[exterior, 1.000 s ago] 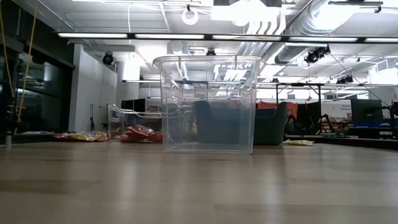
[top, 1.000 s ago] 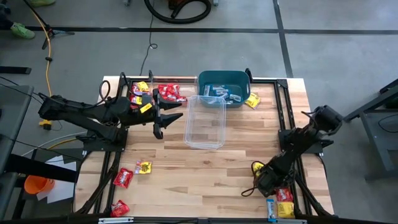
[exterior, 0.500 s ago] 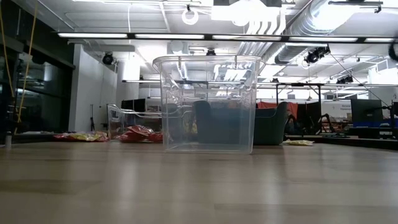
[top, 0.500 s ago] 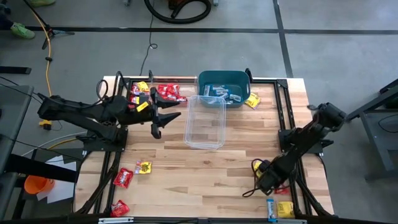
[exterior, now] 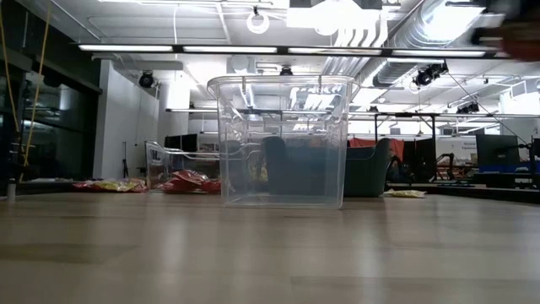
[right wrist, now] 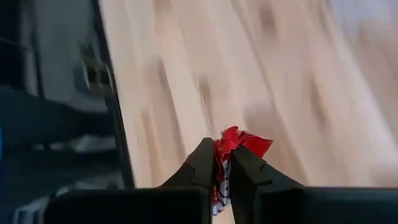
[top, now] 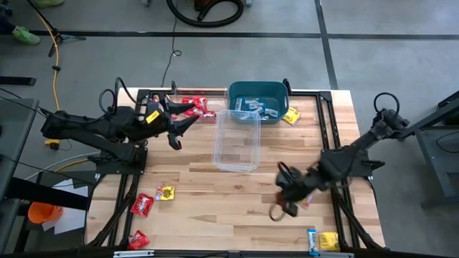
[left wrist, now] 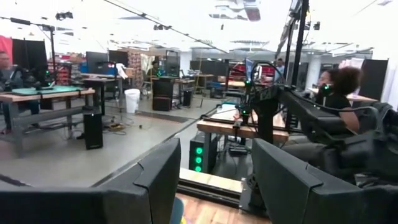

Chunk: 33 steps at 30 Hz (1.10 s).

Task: Sort candy
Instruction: Put the red candy into the transparent bin

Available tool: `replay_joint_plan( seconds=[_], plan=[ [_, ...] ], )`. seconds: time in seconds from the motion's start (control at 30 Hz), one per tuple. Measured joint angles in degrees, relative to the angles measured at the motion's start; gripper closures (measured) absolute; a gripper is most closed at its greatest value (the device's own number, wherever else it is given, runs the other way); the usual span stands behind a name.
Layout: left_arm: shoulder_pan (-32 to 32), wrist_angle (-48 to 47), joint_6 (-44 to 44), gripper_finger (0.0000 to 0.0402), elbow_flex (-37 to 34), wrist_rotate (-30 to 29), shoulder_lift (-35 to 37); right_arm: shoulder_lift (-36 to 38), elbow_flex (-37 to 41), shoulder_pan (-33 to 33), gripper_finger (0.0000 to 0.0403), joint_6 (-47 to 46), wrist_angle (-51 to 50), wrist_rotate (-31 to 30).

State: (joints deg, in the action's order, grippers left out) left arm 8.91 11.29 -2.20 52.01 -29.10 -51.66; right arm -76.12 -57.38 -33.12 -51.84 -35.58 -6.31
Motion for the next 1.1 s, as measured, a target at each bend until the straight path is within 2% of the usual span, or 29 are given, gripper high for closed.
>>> replay_joint_plan(
  seconds=[0.3,0.37,0.47,0.67,0.83,1.0,1.1],
  plan=[
    [0.1,-3.9,6.8,0.0216,0.0,0.3,-0.1,-1.6,-0.7,19.4,0.0390,36.5,42.2,0.4],
    [0.1,-3.8,9.9,0.0216,0.0,2.6,-0.1,-1.6,-1.8,22.5,0.0390,41.9,49.8,2.0],
    [-0.4,-3.5,13.4,0.0216,0.1,9.5,-0.9,-1.6,-3.3,26.3,0.0390,48.0,57.2,7.3],
    [-1.6,-0.3,21.7,0.0216,0.1,25.1,-6.2,-1.9,-6.9,29.9,0.0391,54.9,59.8,16.6],
    [-2.5,7.7,26.1,0.0216,0.1,33.6,-13.1,-3.2,-9.5,30.2,0.0391,58.6,59.0,17.9],
    [-2.6,13.6,28.1,0.0216,0.1,35.0,-17.5,-4.9,-11.6,30.1,0.0391,58.2,59.1,22.8],
    [-2.6,17.1,28.3,0.0216,0.0,35.2,-18.9,-5.1,-11.7,30.1,0.0391,58.2,58.3,23.1]
  ],
)
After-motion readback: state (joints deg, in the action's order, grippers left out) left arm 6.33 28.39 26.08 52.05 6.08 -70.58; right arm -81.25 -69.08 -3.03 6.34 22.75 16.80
